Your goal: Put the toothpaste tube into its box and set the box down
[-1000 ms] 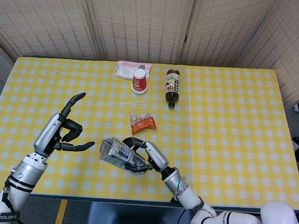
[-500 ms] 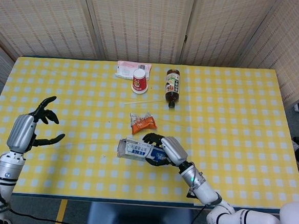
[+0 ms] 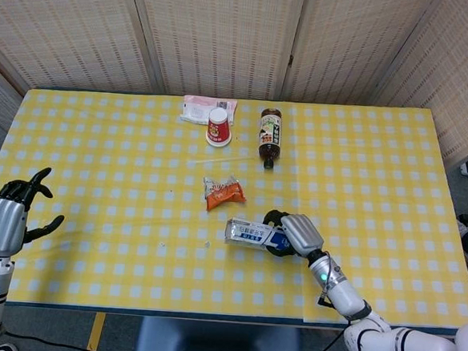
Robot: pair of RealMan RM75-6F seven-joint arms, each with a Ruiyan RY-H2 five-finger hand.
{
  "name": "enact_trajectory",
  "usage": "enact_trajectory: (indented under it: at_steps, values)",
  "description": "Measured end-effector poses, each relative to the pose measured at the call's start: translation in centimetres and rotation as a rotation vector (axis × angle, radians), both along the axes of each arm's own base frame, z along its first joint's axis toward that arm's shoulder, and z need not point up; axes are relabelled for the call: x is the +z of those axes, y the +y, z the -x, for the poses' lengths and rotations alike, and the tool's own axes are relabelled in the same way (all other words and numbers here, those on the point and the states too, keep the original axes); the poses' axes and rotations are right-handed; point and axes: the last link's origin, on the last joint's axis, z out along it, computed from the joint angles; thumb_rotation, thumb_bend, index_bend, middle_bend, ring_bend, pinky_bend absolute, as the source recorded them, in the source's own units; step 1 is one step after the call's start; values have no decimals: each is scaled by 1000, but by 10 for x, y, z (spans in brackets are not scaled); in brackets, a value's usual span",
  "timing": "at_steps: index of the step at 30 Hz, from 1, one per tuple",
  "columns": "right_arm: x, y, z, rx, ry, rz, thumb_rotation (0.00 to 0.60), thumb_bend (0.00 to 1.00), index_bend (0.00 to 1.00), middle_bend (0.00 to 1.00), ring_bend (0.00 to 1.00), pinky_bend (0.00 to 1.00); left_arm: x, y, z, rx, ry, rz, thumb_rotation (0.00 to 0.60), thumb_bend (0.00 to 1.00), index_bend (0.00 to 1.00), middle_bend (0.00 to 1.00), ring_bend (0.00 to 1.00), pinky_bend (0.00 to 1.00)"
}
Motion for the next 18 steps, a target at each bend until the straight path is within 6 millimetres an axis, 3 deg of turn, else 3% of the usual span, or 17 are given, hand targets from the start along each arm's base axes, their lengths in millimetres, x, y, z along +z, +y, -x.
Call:
enact_trajectory:
  at_steps: [3,5,9,11,18]
  values:
    - [-9,1,1,-8,10,-13,600,325,466,287,363,478,-5,-4,8,14,-6,19,600,199,173,520,416,356]
    - [-14,2,0,-5,11,-23,600,325,415,237,332,459,-8,-6,11,21,1,31,600,198,173,520,416,356]
    - [-19,4,0,4,23,-52,600,325,78,63,195,351,-11,-8,13,30,4,54,600,199,173,520,416,356]
    - [-18,5,0,14,40,-60,600,325,2,10,136,293,-12,-9,14,35,-4,64,600,199,174,520,416,356]
    - [-8,12,1,21,63,-94,600,325,0,0,31,155,-13,-15,22,115,42,108,600,199,174,520,416,356]
